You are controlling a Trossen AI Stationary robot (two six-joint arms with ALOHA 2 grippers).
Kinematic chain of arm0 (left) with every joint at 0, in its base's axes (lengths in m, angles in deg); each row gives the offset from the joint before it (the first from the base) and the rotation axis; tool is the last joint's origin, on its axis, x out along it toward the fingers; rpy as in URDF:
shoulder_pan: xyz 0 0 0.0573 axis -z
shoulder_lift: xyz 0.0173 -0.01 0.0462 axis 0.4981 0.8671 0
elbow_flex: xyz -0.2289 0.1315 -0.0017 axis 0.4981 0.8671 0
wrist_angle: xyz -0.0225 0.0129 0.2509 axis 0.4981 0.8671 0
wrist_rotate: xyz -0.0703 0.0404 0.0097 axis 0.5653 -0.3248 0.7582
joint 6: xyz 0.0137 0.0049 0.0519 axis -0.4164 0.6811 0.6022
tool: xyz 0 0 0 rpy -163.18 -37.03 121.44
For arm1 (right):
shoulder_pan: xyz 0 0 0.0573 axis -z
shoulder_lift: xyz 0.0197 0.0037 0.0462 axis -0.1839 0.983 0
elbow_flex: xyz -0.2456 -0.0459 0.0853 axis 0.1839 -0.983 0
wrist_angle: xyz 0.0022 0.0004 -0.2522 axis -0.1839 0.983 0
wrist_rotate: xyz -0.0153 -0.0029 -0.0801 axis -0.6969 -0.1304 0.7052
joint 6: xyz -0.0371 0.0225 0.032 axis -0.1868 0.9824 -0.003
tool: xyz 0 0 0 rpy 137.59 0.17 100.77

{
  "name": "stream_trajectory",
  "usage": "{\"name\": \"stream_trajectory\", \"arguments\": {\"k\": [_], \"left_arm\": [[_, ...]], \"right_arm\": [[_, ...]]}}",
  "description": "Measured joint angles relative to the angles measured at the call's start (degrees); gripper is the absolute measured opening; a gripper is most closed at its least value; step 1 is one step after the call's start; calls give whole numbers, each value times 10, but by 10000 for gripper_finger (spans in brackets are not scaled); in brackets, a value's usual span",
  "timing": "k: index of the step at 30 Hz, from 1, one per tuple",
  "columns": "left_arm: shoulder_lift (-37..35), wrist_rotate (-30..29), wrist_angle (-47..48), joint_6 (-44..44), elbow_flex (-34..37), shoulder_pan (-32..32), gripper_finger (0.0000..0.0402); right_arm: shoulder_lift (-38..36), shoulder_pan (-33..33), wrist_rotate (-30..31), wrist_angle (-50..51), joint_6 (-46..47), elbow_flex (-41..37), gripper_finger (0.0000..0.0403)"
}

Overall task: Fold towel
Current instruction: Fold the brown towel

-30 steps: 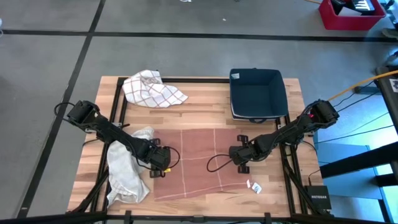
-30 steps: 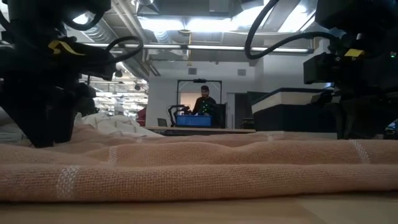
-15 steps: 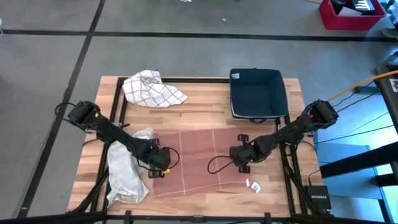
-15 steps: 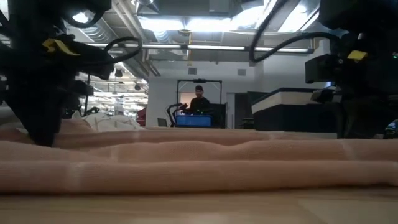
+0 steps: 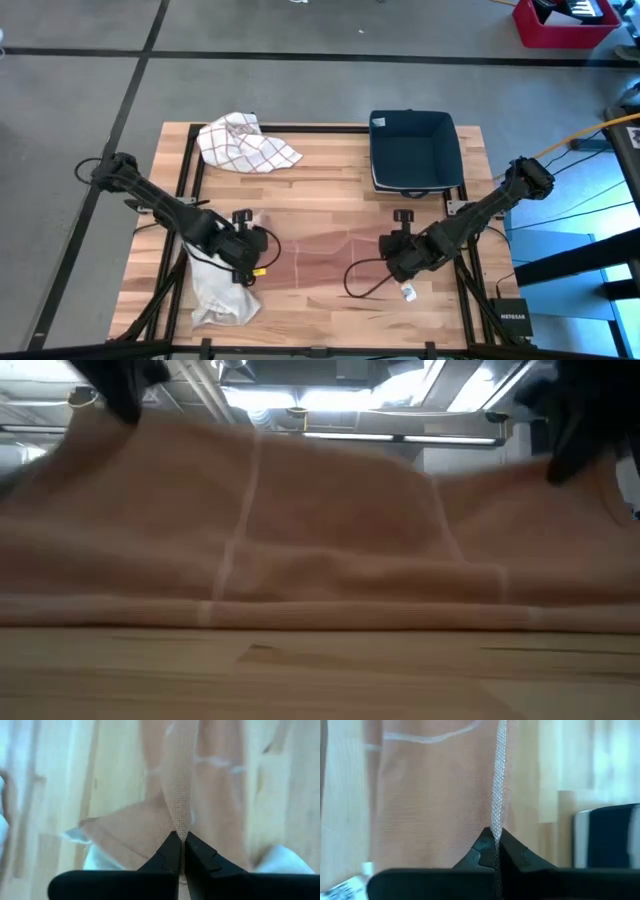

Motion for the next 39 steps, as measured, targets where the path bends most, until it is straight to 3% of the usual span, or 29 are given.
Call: {"name": "stream_trajectory", "arguments": {"k": [5, 12, 19, 23, 30, 39], "left_arm": [[-12, -22, 2, 10, -10, 13, 2], [-14, -45, 65, -12, -46, 39, 2], [-23, -124, 162, -49, -132, 65, 2], [-25, -129, 155, -66, -135, 68, 3], [-12, -131, 82, -72, -135, 92, 2], [17, -50, -37, -62, -135, 111, 3]], "right_arm": [[-1, -21, 49, 51, 37, 41, 3], [-1, -43, 55, 114, 72, 93, 2], [-1, -51, 84, 207, 121, 173, 2], [-1, -50, 83, 211, 127, 176, 2], [0, -83, 62, 208, 182, 176, 2], [0, -174, -87, 163, 274, 176, 1]]}}
